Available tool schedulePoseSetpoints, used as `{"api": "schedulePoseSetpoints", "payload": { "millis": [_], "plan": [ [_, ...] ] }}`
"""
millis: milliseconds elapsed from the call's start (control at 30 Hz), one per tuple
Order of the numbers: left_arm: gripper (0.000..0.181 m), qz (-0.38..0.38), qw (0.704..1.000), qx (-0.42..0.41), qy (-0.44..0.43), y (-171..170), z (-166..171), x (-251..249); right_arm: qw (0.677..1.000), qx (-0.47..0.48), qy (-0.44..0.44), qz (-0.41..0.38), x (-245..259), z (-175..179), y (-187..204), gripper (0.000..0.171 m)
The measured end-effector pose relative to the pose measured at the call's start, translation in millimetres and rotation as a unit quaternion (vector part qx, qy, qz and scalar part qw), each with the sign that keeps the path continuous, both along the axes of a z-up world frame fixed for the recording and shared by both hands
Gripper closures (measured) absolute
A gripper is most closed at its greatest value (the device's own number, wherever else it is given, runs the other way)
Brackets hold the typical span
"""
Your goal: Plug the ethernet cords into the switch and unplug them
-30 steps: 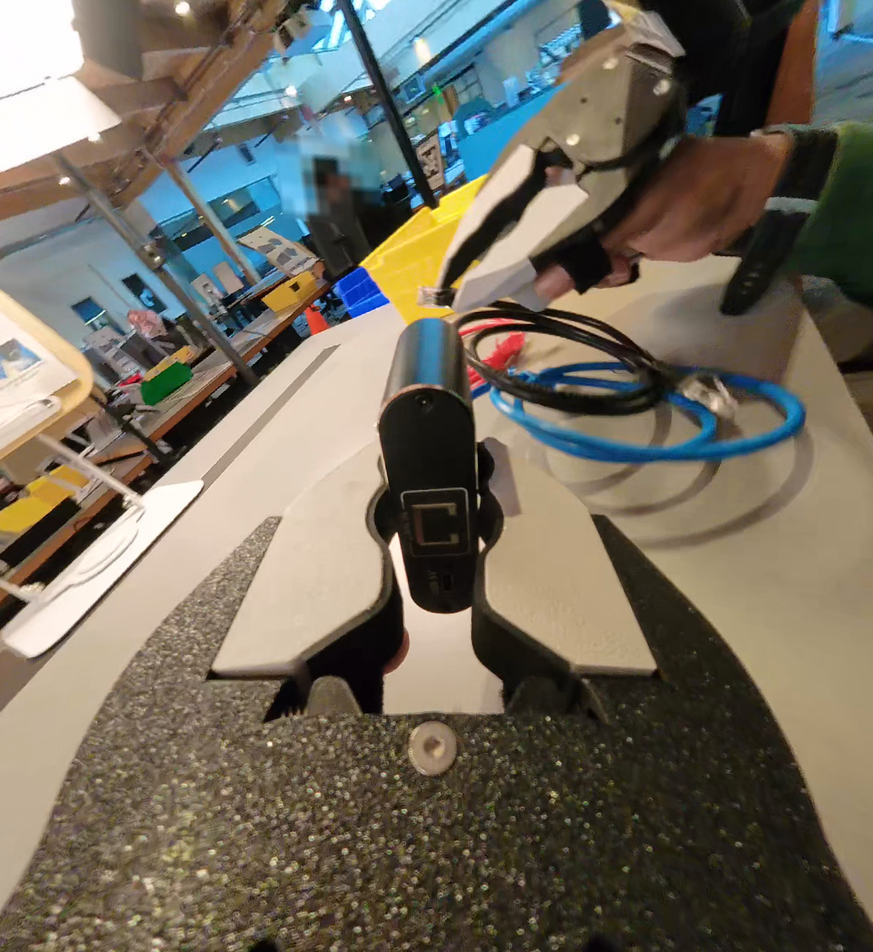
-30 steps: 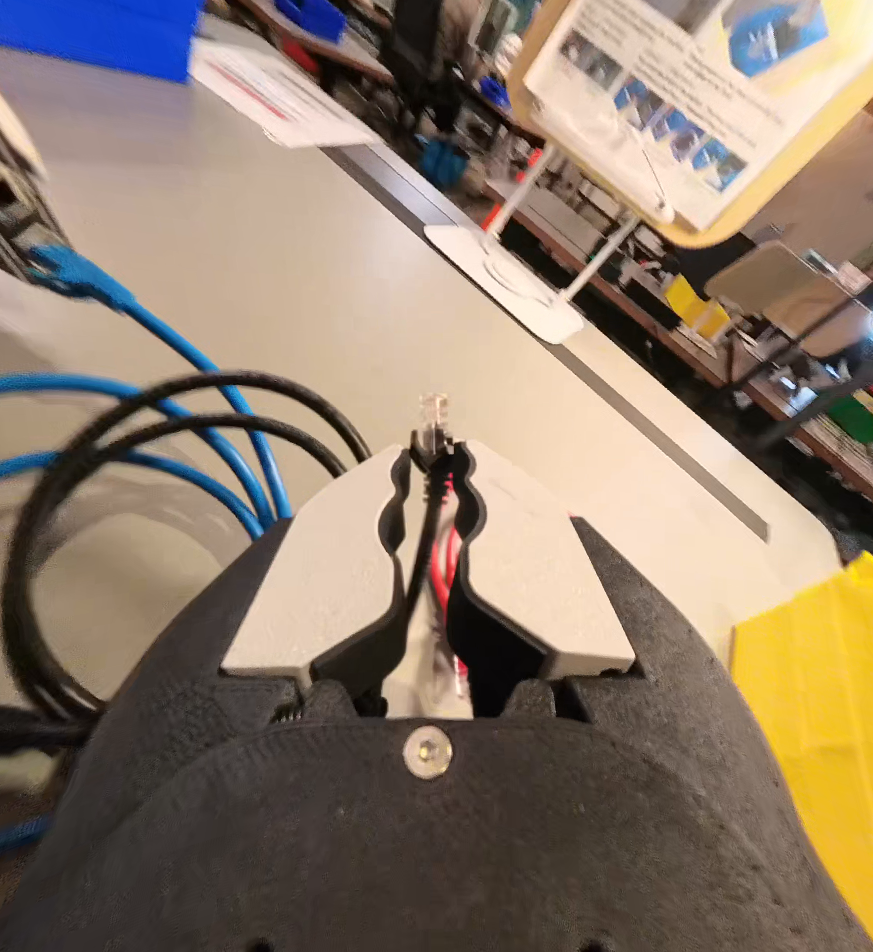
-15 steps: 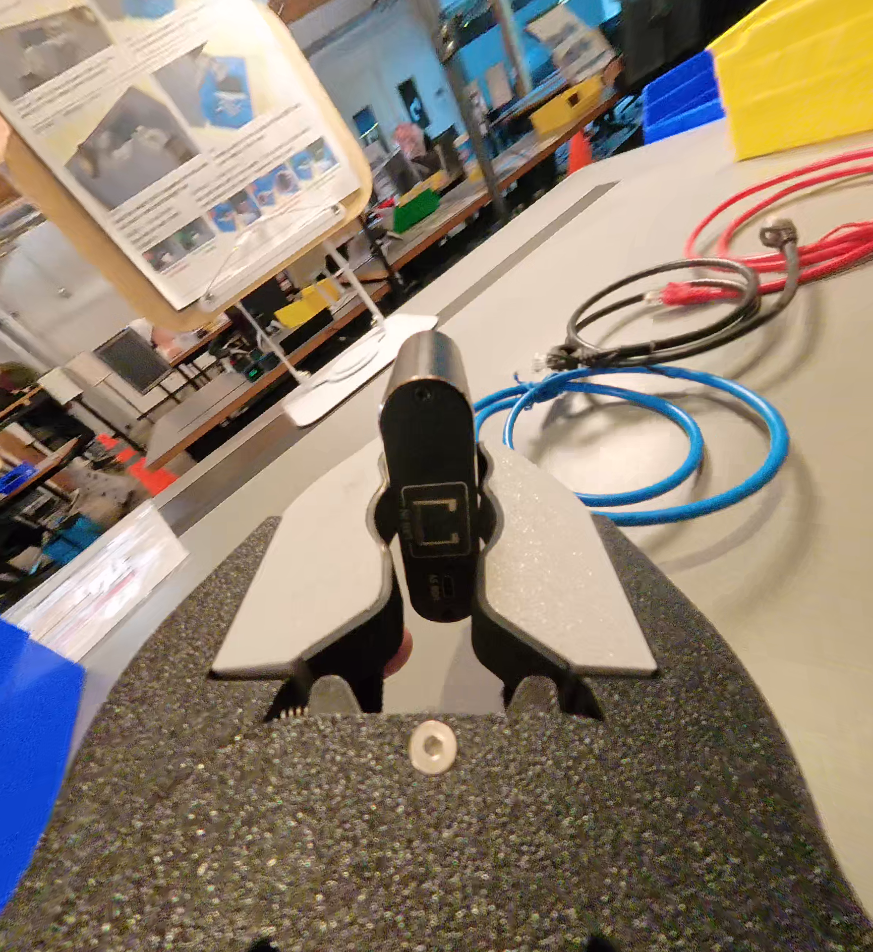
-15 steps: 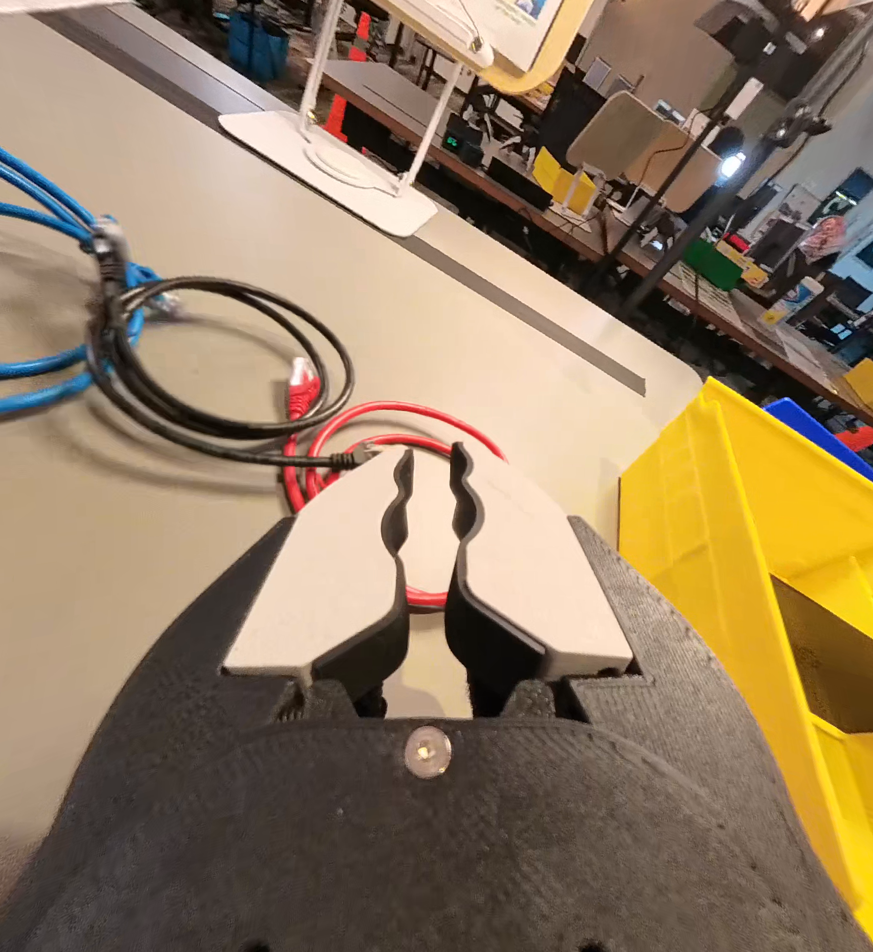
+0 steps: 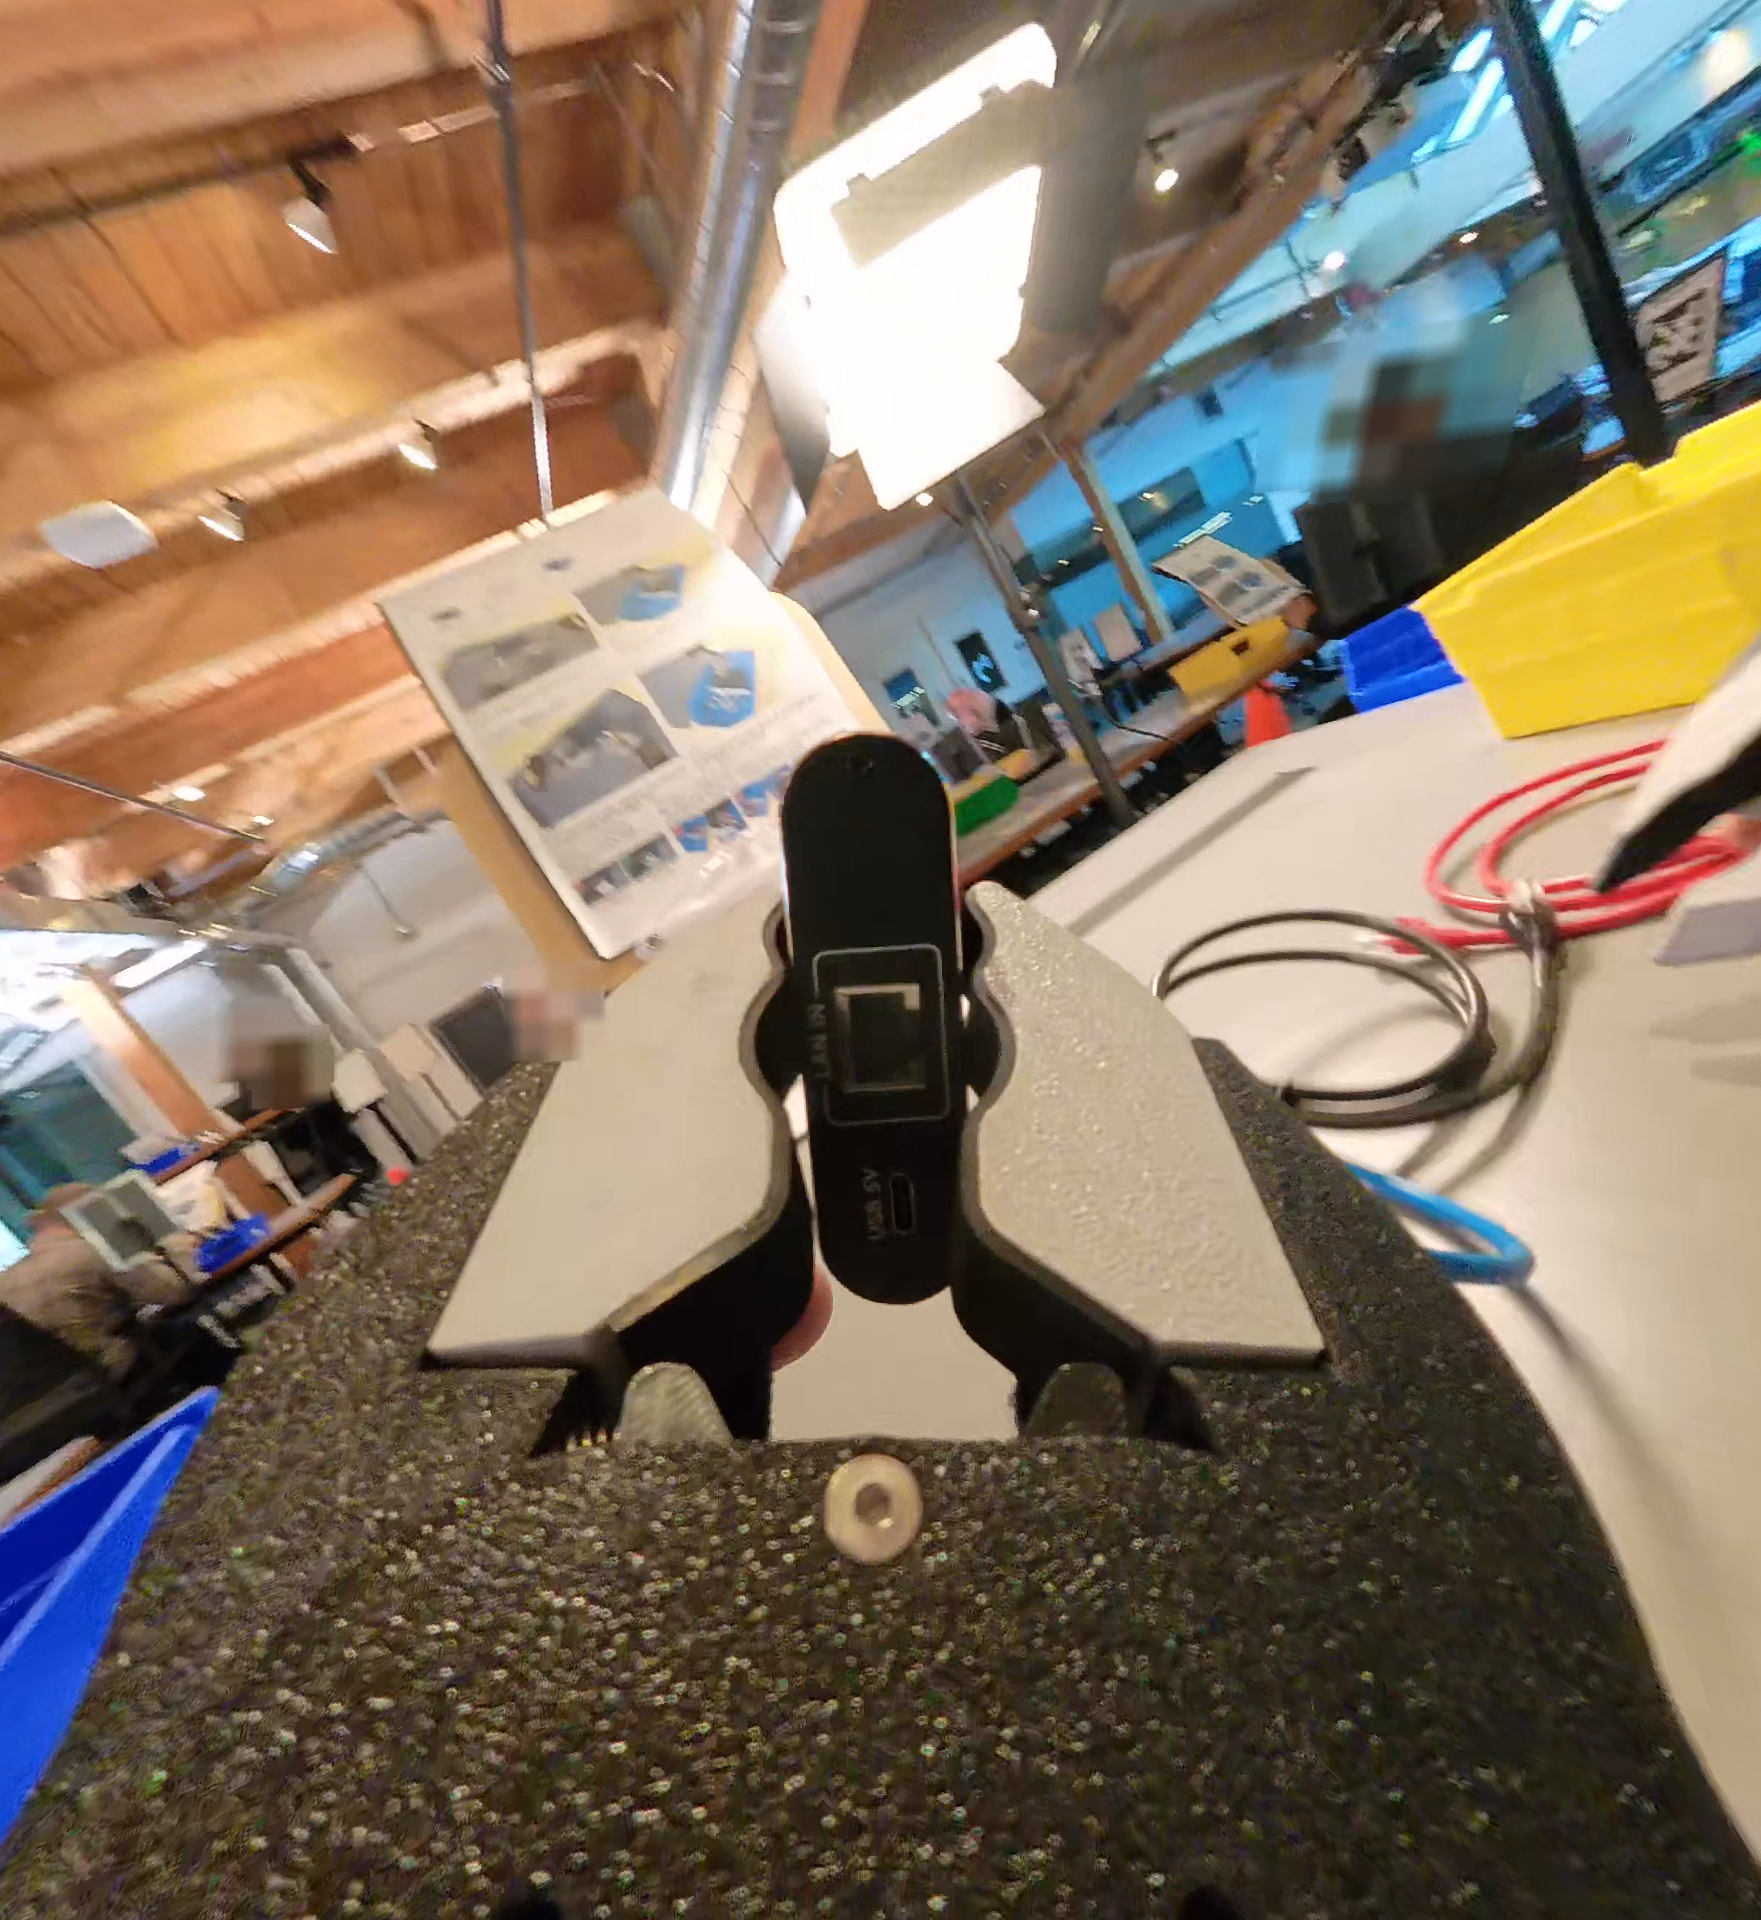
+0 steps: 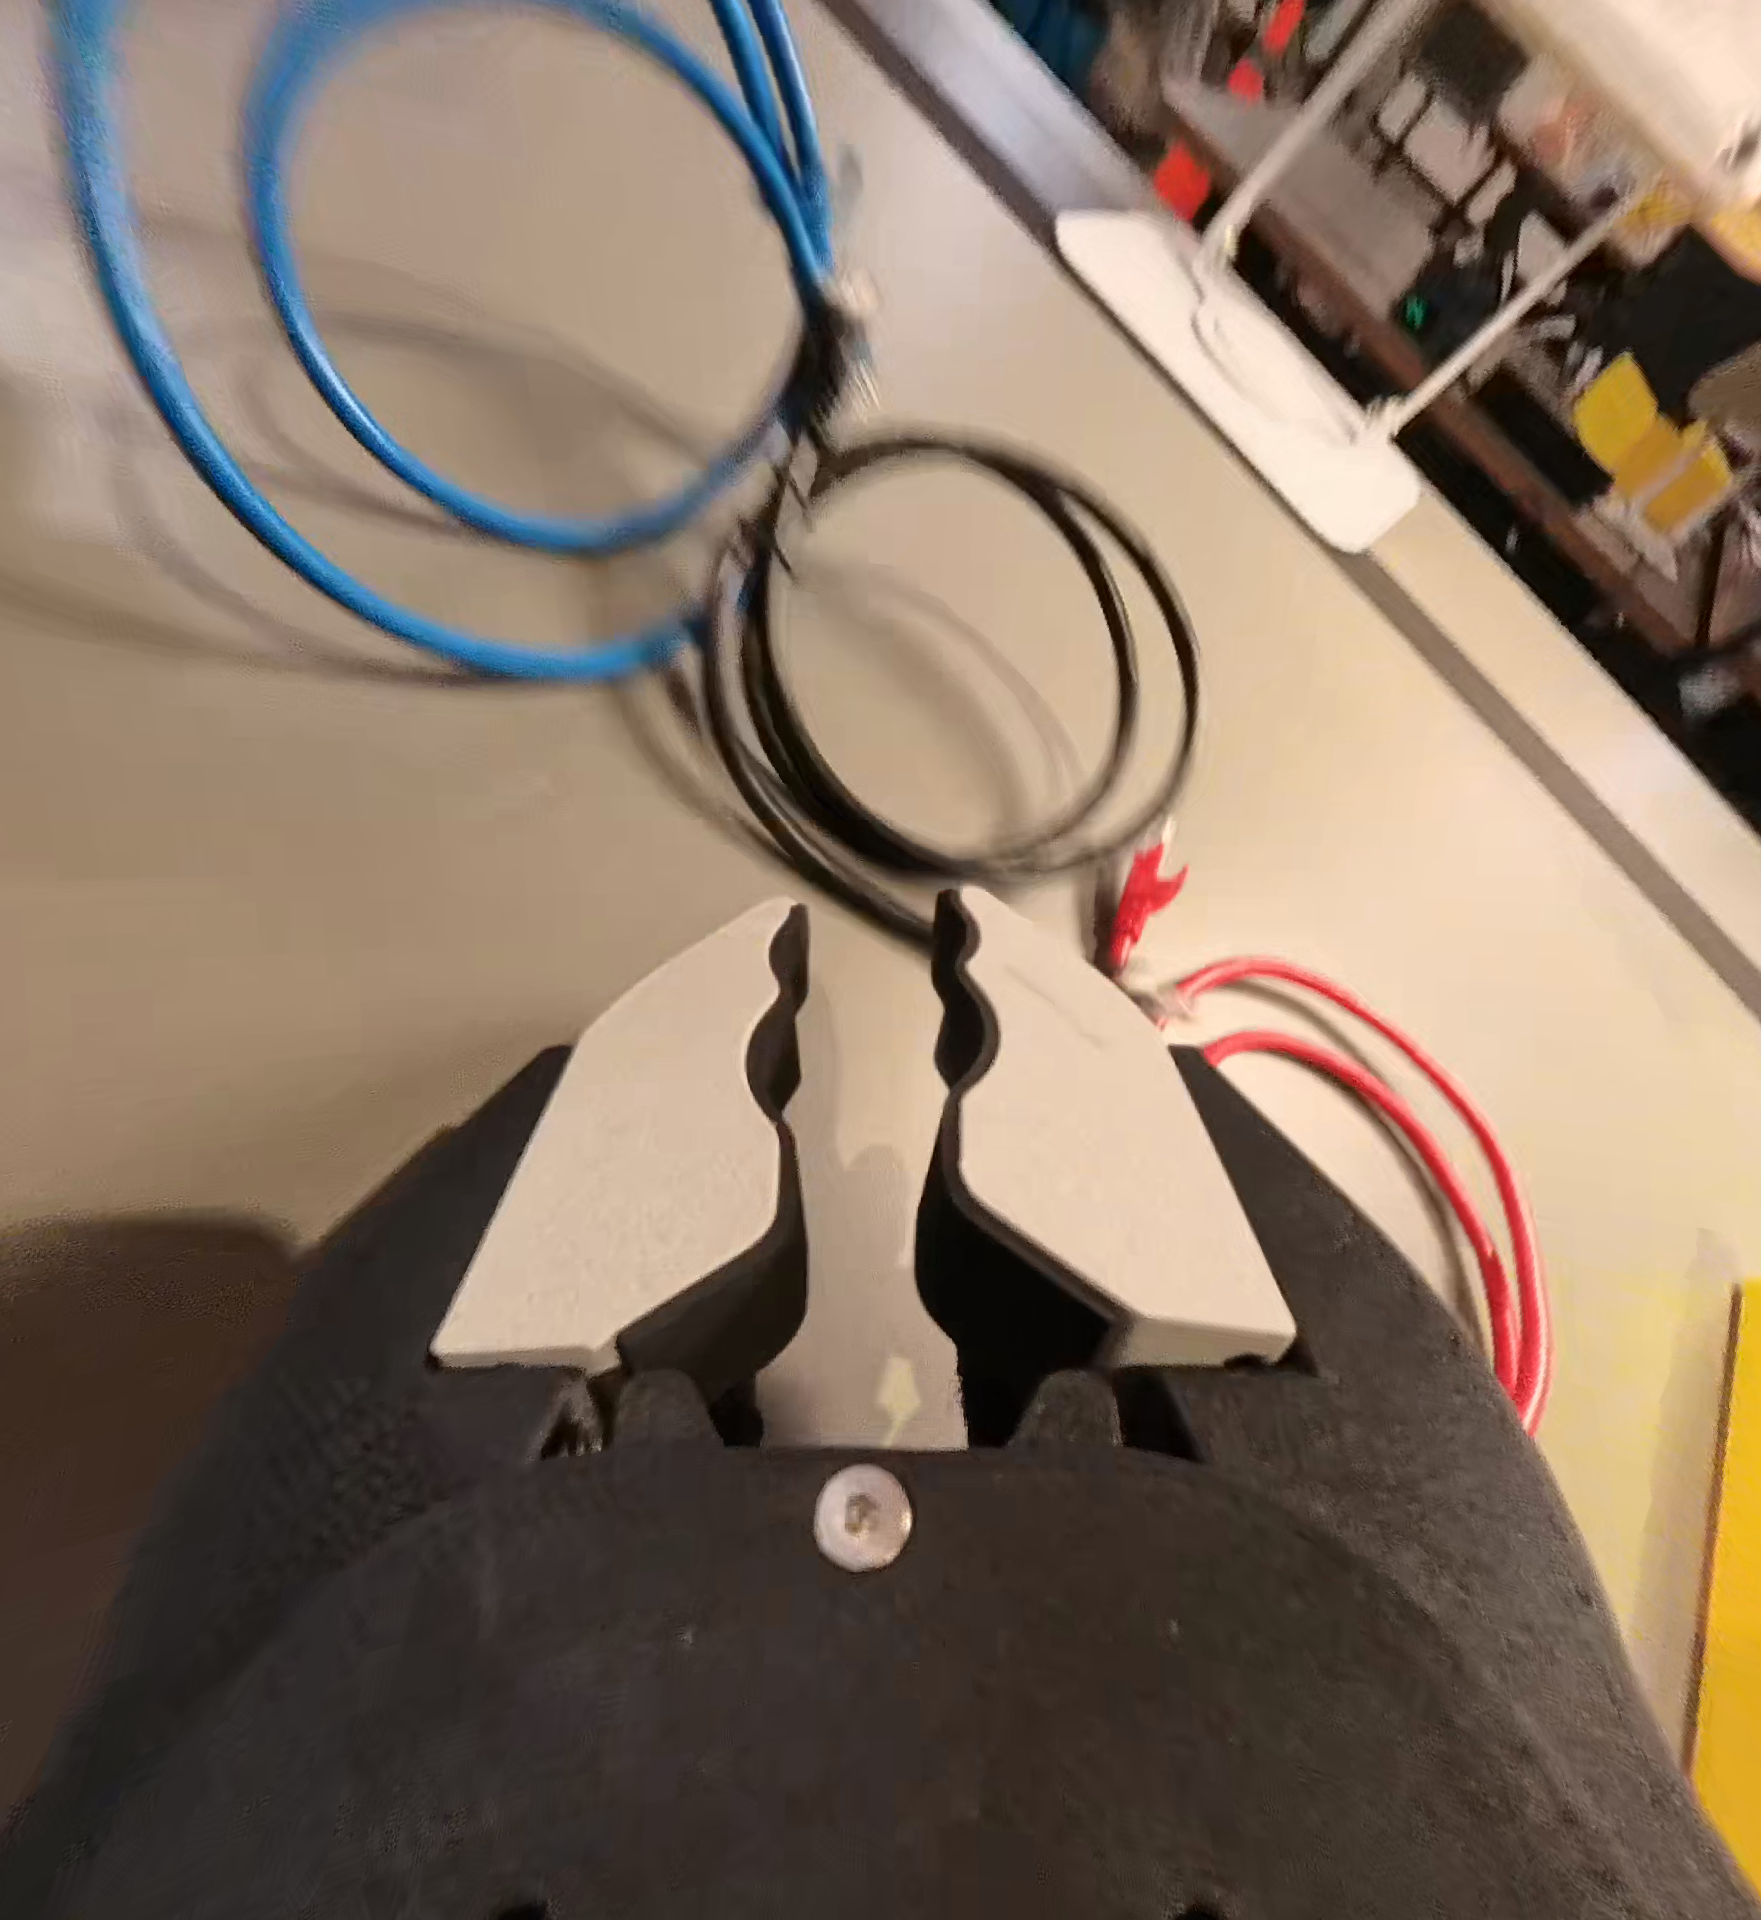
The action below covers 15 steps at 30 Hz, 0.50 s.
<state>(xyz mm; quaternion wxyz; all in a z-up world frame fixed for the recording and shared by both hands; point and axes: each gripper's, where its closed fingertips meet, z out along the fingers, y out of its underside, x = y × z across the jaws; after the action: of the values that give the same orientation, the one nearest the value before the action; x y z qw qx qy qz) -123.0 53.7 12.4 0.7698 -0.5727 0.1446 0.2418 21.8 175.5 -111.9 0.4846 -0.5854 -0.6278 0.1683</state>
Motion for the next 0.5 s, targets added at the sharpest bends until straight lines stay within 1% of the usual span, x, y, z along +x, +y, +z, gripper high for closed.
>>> {"api": "schedulePoseSetpoints", "payload": {
  "millis": [100,167,300,400,500],
  "plan": [
    [0.153,0.017,0.999,0.034,0.014,-8,10,-1,0.999,0.008,-0.027,-0.033,4,-10,12,0.147],
    [0.154,0.005,0.999,0.050,0.012,-12,15,1,1.000,0.007,-0.021,-0.022,1,-8,8,0.147],
    [0.154,-0.054,0.996,0.067,0.019,-17,20,20,0.998,0.001,0.031,0.055,-17,10,-23,0.144],
    [0.154,-0.110,0.991,0.081,0.012,-21,24,37,0.993,0.007,0.047,0.109,-35,21,-48,0.142],
    [0.154,-0.172,0.981,0.089,-0.018,-27,27,46,0.992,0.027,0.036,0.118,-56,24,-54,0.140]
  ]
}}
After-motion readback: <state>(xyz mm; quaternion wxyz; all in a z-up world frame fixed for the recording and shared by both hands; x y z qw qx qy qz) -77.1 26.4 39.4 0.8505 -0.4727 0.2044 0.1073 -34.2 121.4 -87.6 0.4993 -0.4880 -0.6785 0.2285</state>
